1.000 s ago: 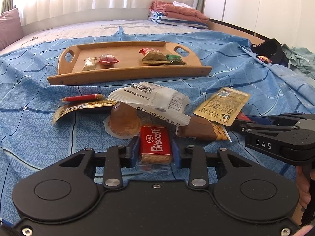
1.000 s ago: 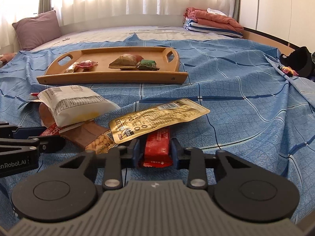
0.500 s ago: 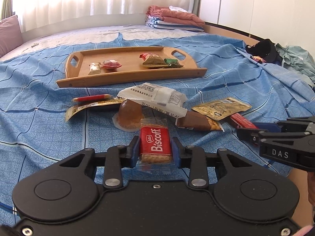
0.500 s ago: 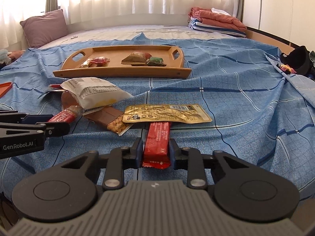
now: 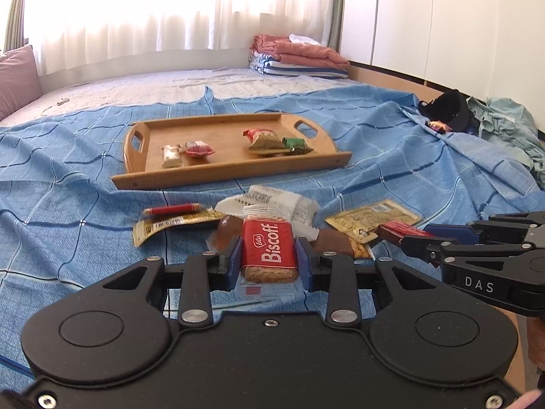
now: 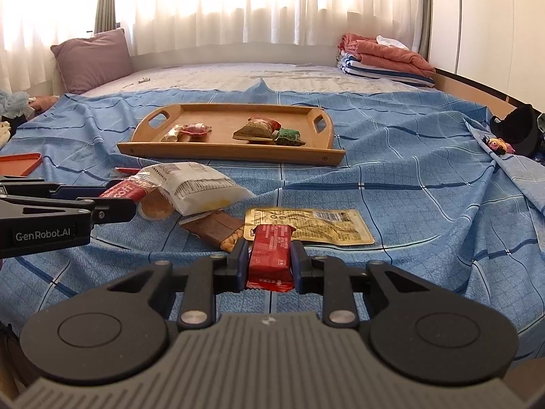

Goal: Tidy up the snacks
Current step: 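Carry the Biscoff and red bar onto the wooden tray and open both grippers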

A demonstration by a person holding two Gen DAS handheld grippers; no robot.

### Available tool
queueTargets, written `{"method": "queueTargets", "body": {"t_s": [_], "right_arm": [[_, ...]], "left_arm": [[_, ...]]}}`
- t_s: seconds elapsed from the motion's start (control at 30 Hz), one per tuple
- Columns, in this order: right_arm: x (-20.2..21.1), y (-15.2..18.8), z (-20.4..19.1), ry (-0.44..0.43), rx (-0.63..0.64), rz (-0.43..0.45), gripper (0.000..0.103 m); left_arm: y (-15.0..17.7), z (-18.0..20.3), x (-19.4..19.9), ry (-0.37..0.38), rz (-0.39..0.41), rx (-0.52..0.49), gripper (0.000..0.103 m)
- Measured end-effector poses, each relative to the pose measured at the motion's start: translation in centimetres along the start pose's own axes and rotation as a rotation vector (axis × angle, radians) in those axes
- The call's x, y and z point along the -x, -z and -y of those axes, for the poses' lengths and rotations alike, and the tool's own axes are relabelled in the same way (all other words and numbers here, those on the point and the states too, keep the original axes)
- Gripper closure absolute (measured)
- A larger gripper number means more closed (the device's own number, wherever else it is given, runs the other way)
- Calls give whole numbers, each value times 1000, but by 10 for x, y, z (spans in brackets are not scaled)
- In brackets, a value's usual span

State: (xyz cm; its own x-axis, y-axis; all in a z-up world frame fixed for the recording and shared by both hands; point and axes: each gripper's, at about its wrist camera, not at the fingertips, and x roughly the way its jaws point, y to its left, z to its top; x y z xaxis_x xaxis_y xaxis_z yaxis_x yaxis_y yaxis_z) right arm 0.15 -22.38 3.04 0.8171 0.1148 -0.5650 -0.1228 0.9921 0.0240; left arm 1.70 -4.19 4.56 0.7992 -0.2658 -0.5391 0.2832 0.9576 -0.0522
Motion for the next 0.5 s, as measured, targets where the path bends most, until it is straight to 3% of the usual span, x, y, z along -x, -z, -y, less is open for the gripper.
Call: {"method": "queueTargets", "body": {"t_s": [0.5], "right_arm": [[-9,-60,10,-26,-62,85,74]], "left_arm": [[-63,-31,-12,-32,62,55,71]]}}
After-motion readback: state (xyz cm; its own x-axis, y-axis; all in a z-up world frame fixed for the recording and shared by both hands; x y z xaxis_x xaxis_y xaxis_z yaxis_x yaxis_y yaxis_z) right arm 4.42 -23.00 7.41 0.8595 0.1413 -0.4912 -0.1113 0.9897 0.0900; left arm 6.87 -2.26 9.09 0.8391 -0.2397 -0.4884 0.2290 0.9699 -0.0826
